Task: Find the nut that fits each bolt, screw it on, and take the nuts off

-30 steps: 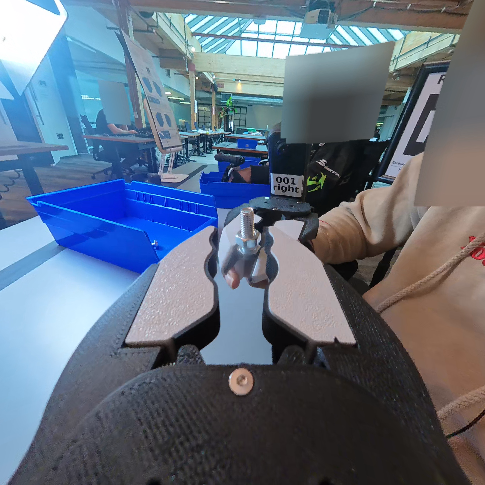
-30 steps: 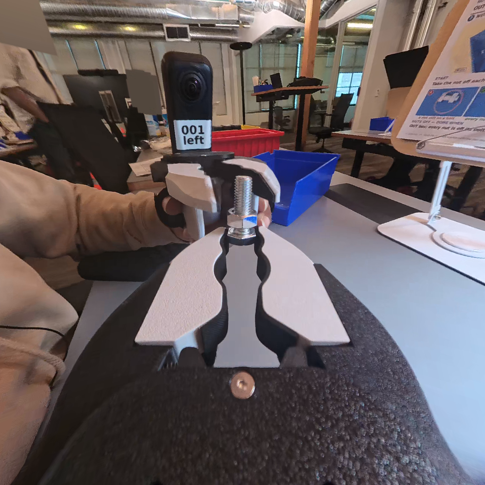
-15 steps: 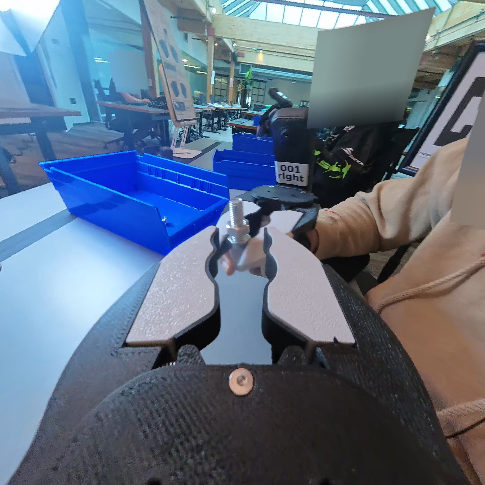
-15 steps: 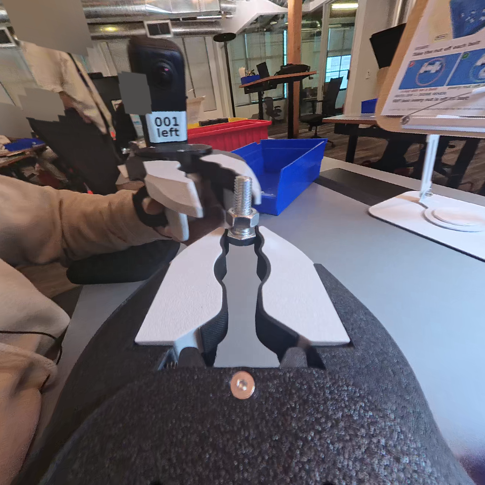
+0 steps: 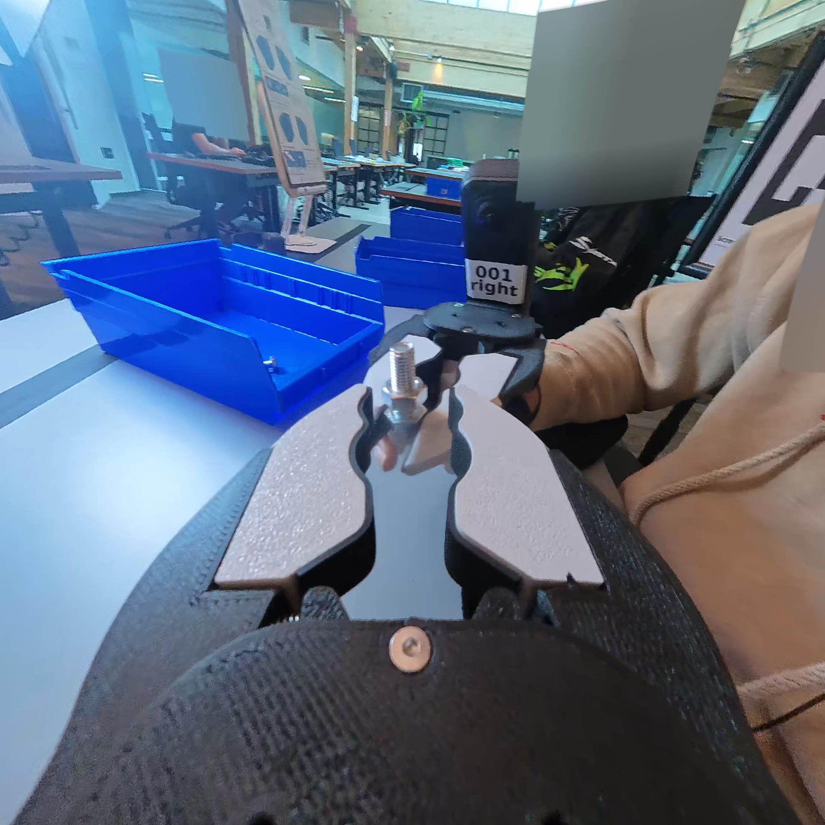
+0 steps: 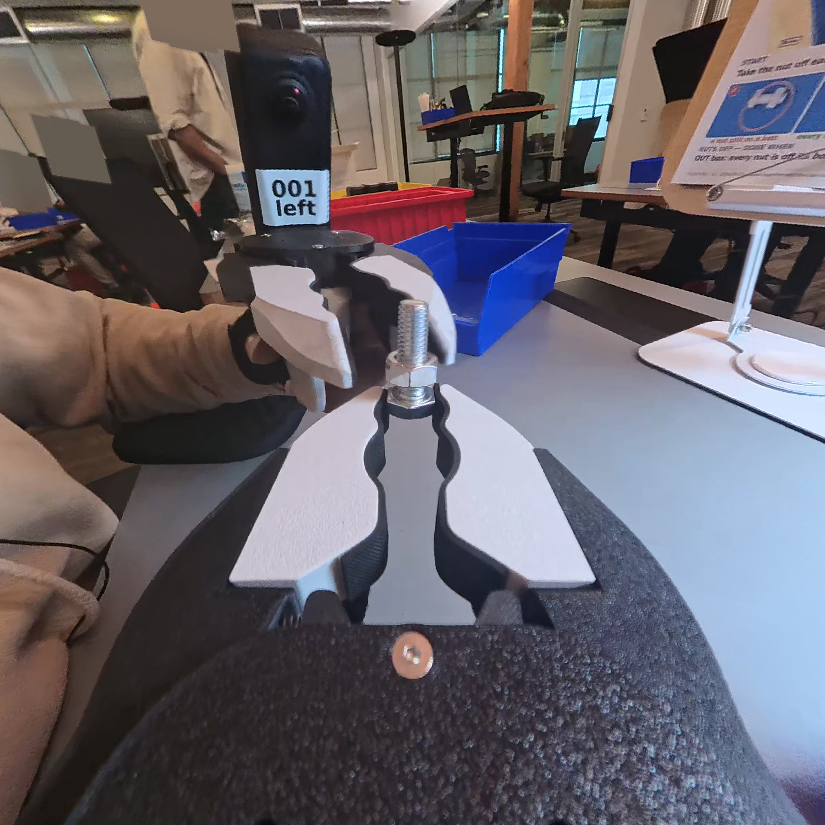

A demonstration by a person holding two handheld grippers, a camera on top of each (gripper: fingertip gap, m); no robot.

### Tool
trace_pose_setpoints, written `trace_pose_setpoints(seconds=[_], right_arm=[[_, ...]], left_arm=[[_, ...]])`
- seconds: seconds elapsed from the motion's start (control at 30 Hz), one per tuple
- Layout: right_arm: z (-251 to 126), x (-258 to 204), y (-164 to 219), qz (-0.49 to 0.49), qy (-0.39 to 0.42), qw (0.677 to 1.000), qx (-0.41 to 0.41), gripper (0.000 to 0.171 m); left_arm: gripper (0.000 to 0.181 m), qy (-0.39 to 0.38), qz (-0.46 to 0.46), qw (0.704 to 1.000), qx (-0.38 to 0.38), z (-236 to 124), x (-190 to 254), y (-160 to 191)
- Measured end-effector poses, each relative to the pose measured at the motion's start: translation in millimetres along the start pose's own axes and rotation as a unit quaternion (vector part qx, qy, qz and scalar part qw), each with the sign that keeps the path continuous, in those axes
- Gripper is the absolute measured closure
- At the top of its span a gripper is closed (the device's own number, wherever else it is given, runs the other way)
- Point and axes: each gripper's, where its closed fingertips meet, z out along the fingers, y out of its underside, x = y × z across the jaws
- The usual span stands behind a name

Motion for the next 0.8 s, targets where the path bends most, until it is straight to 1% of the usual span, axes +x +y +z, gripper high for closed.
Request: trace_pose_setpoints(seconds=[0.1, 0.17, 0.27, 0.37, 0.4, 0.43, 0.5, 0.53, 0.57, 0.6, 0.63, 0.7, 0.8], right_arm=[[-1, 1, 0, -0.005, 0.003, 1.000, -0.001, 0.153], [-3, 9, -1, -0.001, 0.019, 1.000, 0.002, 0.153], [-5, 14, -3, 0.003, 0.024, 1.000, 0.005, 0.153], [-2, 5, -2, -0.009, 0.010, 1.000, 0.004, 0.153], [-1, 2, -1, -0.014, 0.005, 1.000, 0.002, 0.153], [0, -1, 0, -0.019, 0.003, 1.000, 0.000, 0.153], [0, 0, 0, -0.023, 0.004, 1.000, -0.003, 0.153], [0, 2, 0, -0.022, 0.008, 1.000, -0.003, 0.153], [-2, 5, 0, -0.019, 0.015, 1.000, -0.002, 0.153], [-3, 11, -1, -0.015, 0.025, 1.000, -0.002, 0.153], [-5, 15, -1, -0.009, 0.030, 1.000, -0.002, 0.153], [-6, 18, -2, -0.007, 0.032, 0.999, -0.002, 0.153], [-3, 9, 1, -0.020, 0.018, 1.000, -0.008, 0.153]], left_arm=[[0.151, 0.007, 0.001, 1.000, -0.010, -1, 5, 0], [0.178, 0.052, -0.008, 0.999, 0.008, -9, 16, -8], [0.170, 0.028, -0.004, 1.000, 0.014, -11, 9, -11], [0.149, -0.019, -0.001, 1.000, 0.006, -5, -6, -4], [0.143, -0.024, -0.001, 1.000, 0.000, -2, -7, 0], [0.143, -0.019, -0.001, 1.000, -0.005, 0, -5, 2], [0.151, 0.007, 0.005, 1.000, -0.009, 1, 6, 3], [0.149, 0.005, 0.008, 1.000, -0.011, 1, 6, 3], [0.155, 0.011, 0.011, 1.000, -0.013, -2, 8, 2], [0.175, 0.044, 0.012, 0.999, -0.004, -5, 17, -1], [0.173, 0.048, 0.004, 0.999, 0.012, -8, 18, -7], [0.168, 0.035, 0.005, 0.999, 0.014, -8, 13, -9], [0.149, -0.005, 0.000, 1.000, 0.007, -4, -1, -4]])
